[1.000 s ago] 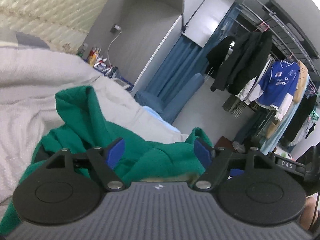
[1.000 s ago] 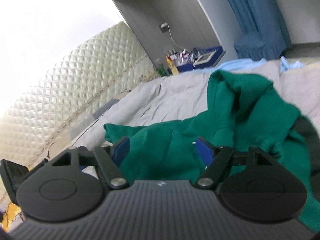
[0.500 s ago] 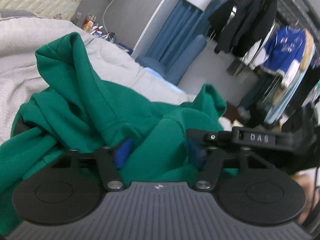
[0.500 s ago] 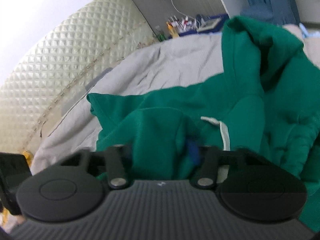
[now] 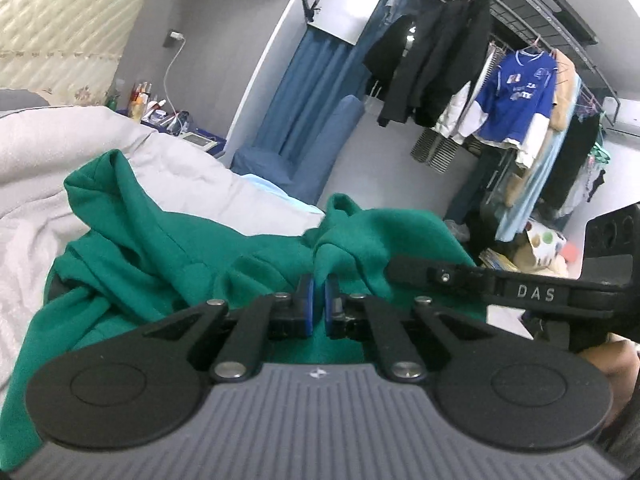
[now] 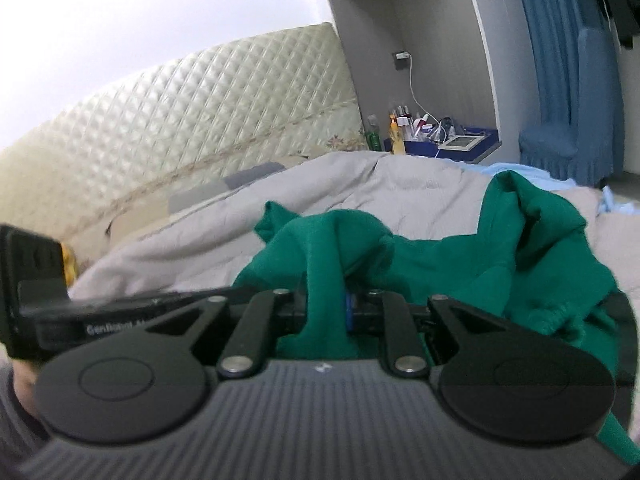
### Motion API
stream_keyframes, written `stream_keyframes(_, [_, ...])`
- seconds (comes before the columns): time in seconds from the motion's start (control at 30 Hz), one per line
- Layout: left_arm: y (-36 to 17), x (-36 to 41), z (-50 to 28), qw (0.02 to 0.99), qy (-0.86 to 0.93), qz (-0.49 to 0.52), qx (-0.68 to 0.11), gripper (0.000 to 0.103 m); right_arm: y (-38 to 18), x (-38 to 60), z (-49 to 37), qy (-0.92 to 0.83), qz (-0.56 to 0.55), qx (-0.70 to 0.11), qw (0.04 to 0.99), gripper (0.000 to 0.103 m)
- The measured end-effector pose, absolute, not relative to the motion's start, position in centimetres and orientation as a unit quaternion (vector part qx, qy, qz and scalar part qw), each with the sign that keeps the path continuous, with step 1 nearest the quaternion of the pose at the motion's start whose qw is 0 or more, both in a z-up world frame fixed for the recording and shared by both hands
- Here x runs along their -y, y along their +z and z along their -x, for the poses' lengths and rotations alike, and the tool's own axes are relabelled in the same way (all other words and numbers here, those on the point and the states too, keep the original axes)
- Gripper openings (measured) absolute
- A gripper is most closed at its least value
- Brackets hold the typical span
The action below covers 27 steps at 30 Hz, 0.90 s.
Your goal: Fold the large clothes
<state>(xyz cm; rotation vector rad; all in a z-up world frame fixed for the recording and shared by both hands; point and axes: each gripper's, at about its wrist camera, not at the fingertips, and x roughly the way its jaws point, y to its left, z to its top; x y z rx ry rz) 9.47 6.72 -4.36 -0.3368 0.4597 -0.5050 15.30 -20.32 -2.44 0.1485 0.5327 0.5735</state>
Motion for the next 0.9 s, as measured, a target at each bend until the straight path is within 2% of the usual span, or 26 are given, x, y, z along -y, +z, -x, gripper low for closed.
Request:
stream_keyframes(0.13, [-4.8,-6.4,-6.3,0.922,-0.235,0.155,-0.264,0.006,-3.1,20.0,-13.0,0.264,-0.058,-0.307,0.913,0.017])
stream_keyframes(0.4, [-9.8,-3.9,-6.2,0.885,-0.178,0.131,-0.411,0.006,-8.5,18.5,-12.1,0.231,-0.035,-0.448,0.863,0.019])
stream_keyframes(0.53, [-10.7,-3.0,-6.6,0.885,-0.168,0.108,-0.422,0.006,-10.1,18.7,-13.1,0.211,-0.041,-0.476,0.853,0.020])
stream_keyframes(0.67, [-10.4,-3.3,-6.5,0.884,-0.172,0.126,-0.416,0.006,-10.9,18.5,-13.4,0.201,-0.040,-0.490,0.847,0.021])
stream_keyframes(0.77, [-9.7,-3.4,-6.2,0.890,-0.182,0.120,-0.399,0.008,-10.5,18.3,-13.3,0.201,-0.043,-0.487,0.849,0.026])
stream_keyframes(0.83, [-9.0,-3.5,-6.4,0.894,-0.189,0.130,-0.385,0.024,-9.8,18.9,-13.1,0.207,-0.058,-0.481,0.850,0.035])
stream_keyframes(0.87, [-8.6,-3.8,-6.3,0.897,-0.190,0.136,-0.376,0.030,-9.5,19.2,-13.0,0.204,-0.064,-0.470,0.856,0.043])
stream_keyframes(0.9, [-8.1,-4.1,-6.2,0.902,-0.186,0.141,-0.364,0.044,-8.8,19.6,-12.6,0.203,-0.064,-0.455,0.865,0.053])
